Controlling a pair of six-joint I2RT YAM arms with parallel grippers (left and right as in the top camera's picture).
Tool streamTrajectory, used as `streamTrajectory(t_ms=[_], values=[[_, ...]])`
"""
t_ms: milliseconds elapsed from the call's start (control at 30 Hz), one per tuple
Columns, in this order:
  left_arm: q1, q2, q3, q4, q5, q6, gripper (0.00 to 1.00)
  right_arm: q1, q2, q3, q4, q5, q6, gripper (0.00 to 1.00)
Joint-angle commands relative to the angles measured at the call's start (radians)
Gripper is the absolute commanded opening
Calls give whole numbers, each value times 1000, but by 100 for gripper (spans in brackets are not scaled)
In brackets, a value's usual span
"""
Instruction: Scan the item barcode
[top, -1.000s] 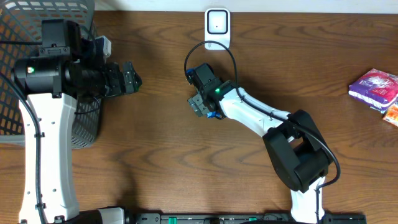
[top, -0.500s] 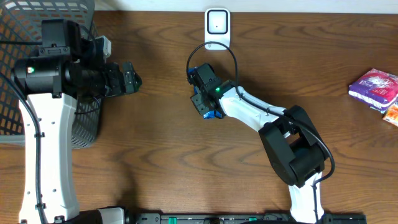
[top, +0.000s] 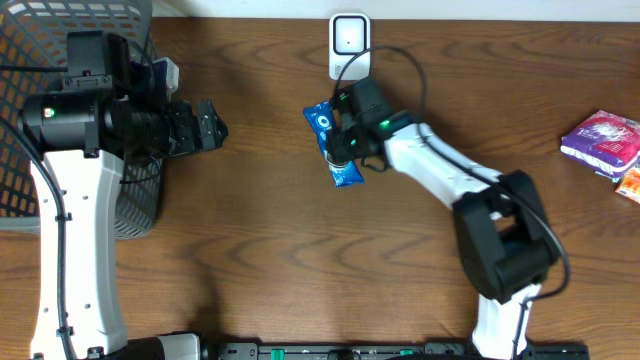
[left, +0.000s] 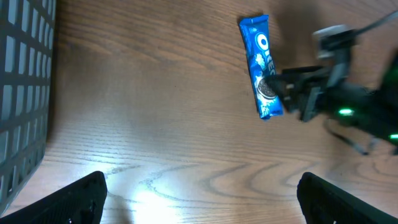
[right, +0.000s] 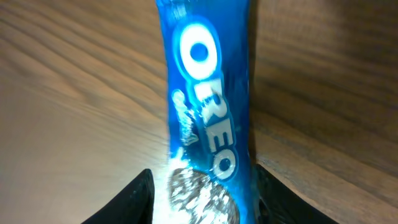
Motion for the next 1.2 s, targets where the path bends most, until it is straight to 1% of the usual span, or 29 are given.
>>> streamTrajectory(t_ms=[0,33,100,200,300,467,600,667,800,900,1100,1167], values=[[-2,4,3,-1,-6,13,98,-56,-52,13,-1,-235,75,44],[-2,4,3,-2,-6,13,98,-69,-52,13,0,-270,74,43],[-2,4,3,-1,-6,13,98,-85,-52,13,-7,-281,61,47],[-2,4,3,-2,-6,13,98,-82,-52,13,-24,-219,3,47],[-2,4,3,-1,-6,13,98,-45,-48,11,-36,-85,-23,51],[-2,4,3,-1,-6,13,98,61,-35,0,-7,163,-29,65],[-2,4,3,-1,-6,13,98,137,-14,0,48,415,-51,70],[-2,4,3,-1,-6,13,98,156,1,0,73,501,-51,70],[-2,4,3,-1,-6,13,98,161,42,0,116,508,-48,71],[-2,4,3,-1,-6,13,98,150,74,0,127,504,-5,71],[-2,4,3,-1,-6,13,98,129,112,0,150,380,-6,70],[-2,4,3,-1,-6,13,98,128,117,0,157,351,-10,68]])
